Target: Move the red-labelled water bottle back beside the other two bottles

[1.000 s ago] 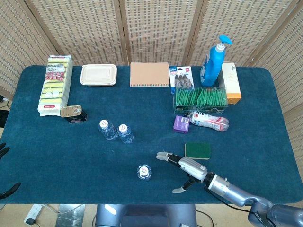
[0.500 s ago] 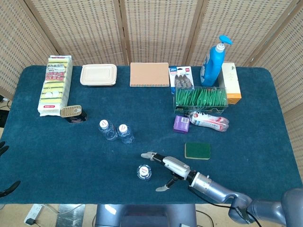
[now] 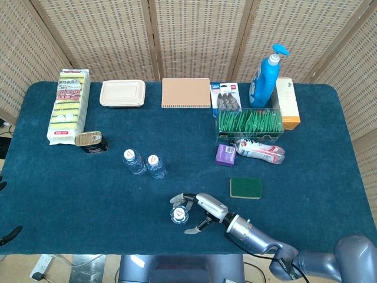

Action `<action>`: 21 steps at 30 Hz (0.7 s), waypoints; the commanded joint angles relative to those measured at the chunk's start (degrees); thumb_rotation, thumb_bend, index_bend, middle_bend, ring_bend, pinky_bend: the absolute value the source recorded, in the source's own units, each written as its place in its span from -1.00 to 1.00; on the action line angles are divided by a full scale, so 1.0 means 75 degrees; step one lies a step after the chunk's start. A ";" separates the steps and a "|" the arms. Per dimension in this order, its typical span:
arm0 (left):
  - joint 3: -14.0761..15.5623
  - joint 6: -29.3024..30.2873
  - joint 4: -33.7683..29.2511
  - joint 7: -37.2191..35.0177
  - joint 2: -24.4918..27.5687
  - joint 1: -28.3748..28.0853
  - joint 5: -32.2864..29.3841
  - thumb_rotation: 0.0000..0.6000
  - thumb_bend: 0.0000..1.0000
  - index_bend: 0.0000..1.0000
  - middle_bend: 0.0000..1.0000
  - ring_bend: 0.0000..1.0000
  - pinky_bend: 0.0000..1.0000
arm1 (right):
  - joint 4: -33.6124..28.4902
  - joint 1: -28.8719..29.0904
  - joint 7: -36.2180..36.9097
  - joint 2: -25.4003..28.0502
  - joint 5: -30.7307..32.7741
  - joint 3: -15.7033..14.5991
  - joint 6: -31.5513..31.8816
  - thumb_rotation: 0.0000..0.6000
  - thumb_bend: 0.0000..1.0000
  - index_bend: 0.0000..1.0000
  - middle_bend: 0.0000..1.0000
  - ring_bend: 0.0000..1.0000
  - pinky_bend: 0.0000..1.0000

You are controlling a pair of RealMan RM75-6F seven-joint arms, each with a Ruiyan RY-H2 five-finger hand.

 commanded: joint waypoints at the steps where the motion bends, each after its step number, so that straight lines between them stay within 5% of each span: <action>1: 0.0004 0.0004 0.0000 0.0003 0.0000 -0.0001 0.0017 1.00 -0.61 -1.00 -1.00 -1.00 -1.00 | 0.0052 -0.0116 -0.0034 -0.0092 0.0046 0.0014 0.0204 1.00 -0.69 -0.08 0.04 -0.08 0.19; 10: 0.0050 0.0004 -0.0009 -0.0046 0.0026 -0.0011 0.0109 1.00 -0.61 -1.00 -1.00 -1.00 -1.00 | -0.0209 -0.0299 -0.0511 0.0036 0.0162 0.0144 0.0596 1.00 -0.50 0.10 0.22 0.08 0.34; 21: 0.0133 0.0163 0.0139 -0.0337 0.0074 0.0020 0.0285 1.00 -0.61 -1.00 -1.00 -1.00 -1.00 | -0.0994 -0.0068 -0.2192 0.0725 0.1302 0.1323 0.0239 1.00 -0.48 0.10 0.22 0.08 0.34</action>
